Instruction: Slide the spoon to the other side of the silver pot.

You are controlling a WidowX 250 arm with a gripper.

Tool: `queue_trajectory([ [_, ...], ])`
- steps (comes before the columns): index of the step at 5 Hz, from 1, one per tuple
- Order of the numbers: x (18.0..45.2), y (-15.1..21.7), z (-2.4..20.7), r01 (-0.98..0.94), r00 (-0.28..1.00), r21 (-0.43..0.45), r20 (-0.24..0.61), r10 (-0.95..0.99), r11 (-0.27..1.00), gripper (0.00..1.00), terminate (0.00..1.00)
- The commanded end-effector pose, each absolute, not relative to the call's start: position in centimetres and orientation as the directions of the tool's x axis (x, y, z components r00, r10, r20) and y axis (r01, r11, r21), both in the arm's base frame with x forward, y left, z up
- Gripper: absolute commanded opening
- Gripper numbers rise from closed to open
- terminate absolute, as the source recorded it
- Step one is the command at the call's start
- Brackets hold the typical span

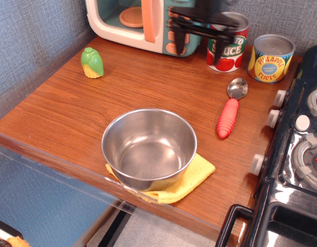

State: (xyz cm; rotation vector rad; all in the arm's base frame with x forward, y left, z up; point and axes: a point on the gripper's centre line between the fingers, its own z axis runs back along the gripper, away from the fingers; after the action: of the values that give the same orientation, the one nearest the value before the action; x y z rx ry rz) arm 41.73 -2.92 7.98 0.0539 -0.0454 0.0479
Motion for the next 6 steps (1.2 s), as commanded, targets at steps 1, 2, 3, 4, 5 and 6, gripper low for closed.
queue_trajectory([
  [1,40.7,-7.6,7.0,-0.004,0.999,0.089,0.050,-0.001,0.996,1.00,0.00],
  [2,39.6,-8.0,5.0,0.000,1.000,0.103,0.002,-0.001,0.995,1.00,0.00],
  [3,39.0,-8.8,3.4,0.010,0.999,0.102,-0.034,-0.006,0.995,1.00,0.00],
  [4,38.8,-8.8,2.3,0.002,0.998,0.114,-0.060,0.004,0.994,1.00,0.00],
  [5,38.3,-7.7,0.7,-0.032,0.997,0.122,-0.069,0.041,0.992,1.00,0.00],
  [6,37.8,-6.7,0.4,-0.069,0.997,0.105,-0.023,0.071,0.992,0.00,0.00],
])
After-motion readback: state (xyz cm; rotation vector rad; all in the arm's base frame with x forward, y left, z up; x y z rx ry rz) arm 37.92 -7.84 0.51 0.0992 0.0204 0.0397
